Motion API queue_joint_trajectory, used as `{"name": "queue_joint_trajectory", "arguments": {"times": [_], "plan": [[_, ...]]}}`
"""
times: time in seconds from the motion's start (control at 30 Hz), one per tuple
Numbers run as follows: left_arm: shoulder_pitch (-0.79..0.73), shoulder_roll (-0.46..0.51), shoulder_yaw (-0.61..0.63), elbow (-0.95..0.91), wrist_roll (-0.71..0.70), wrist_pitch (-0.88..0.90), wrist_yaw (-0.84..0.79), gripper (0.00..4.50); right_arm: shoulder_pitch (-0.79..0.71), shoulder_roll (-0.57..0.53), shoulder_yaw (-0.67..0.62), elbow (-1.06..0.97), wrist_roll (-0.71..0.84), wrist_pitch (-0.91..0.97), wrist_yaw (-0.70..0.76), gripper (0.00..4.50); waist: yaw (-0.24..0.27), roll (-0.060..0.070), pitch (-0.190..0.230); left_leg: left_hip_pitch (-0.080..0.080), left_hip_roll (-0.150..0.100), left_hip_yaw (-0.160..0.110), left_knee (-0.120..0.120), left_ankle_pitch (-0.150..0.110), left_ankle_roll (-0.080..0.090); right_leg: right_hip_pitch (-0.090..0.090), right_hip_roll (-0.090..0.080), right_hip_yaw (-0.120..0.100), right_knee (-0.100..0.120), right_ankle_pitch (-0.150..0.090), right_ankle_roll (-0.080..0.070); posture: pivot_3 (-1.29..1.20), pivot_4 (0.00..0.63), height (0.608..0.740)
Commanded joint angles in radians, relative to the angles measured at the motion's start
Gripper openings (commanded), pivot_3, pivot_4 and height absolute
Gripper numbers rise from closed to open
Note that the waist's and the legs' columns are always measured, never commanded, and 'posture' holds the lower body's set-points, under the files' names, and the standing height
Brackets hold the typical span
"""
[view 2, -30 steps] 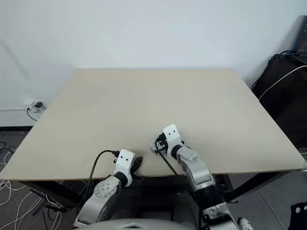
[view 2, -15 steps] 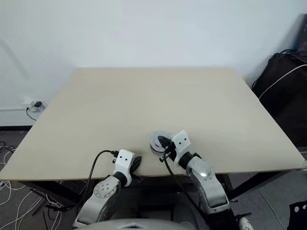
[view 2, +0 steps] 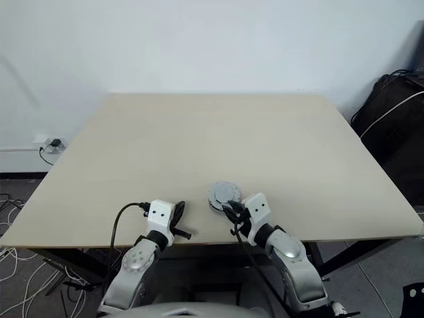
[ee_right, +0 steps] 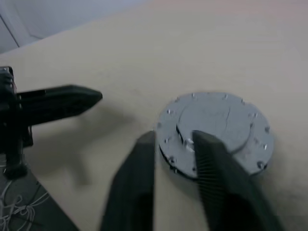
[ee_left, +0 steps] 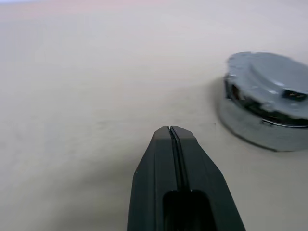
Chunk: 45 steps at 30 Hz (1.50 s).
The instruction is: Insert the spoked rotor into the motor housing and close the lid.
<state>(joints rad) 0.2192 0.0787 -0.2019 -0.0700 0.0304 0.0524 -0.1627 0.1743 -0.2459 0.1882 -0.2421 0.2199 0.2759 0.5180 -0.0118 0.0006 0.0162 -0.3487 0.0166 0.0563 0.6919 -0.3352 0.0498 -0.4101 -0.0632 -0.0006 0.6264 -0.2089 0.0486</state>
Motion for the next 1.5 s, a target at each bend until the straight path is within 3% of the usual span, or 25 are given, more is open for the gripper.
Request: {"name": "queue_joint_trajectory", "arguments": {"times": [0.03, 0.23, 0.77, 1.5], "plan": [[-0.014, -0.009, 0.001, 0.001, -0.007, -0.032, -0.004, 0.0, -0.011, -0.001, -0.006, -0.049, 0.016, 0.006, -0.001, 2.62, 0.0, 0.0, 0.0, 0.0, 0.0, 0.0, 0.0, 0.0, 0.0, 0.0, 0.0, 0.0, 0.0, 0.0, 0.0, 0.0, 0.0, 0.74], [-0.016, -0.004, -0.014, 0.008, 0.004, -0.02, -0.013, 0.0, -0.009, 0.002, -0.005, -0.055, 0.017, 0.016, -0.001, 4.47, 0.0, 0.0, 0.0, 0.0, 0.0, 0.0, 0.0, 0.0, 0.0, 0.0, 0.0, 0.0, 0.0, 0.0, 0.0, 0.0, 0.0, 0.74], [-0.014, 0.003, -0.019, 0.007, 0.009, -0.004, -0.022, 0.0, 0.007, -0.033, -0.01, -0.081, 0.057, 0.103, 0.022, 4.47, 0.0, 0.0, 0.0, 0.0, 0.0, 0.0, 0.0, 0.0, 0.0, 0.0, 0.0, 0.0, 0.0, 0.0, 0.0, 0.0, 0.0, 0.74], [-0.016, 0.003, -0.02, 0.007, 0.015, 0.007, -0.032, 0.0, -0.001, -0.032, -0.008, -0.046, 0.047, 0.082, 0.024, 4.47, -0.001, 0.0, 0.0, 0.0, 0.0, 0.0, 0.0, 0.0, 0.0, 0.0, 0.001, 0.0, 0.0, 0.0, 0.0, 0.0, 0.0, 0.74]]}}
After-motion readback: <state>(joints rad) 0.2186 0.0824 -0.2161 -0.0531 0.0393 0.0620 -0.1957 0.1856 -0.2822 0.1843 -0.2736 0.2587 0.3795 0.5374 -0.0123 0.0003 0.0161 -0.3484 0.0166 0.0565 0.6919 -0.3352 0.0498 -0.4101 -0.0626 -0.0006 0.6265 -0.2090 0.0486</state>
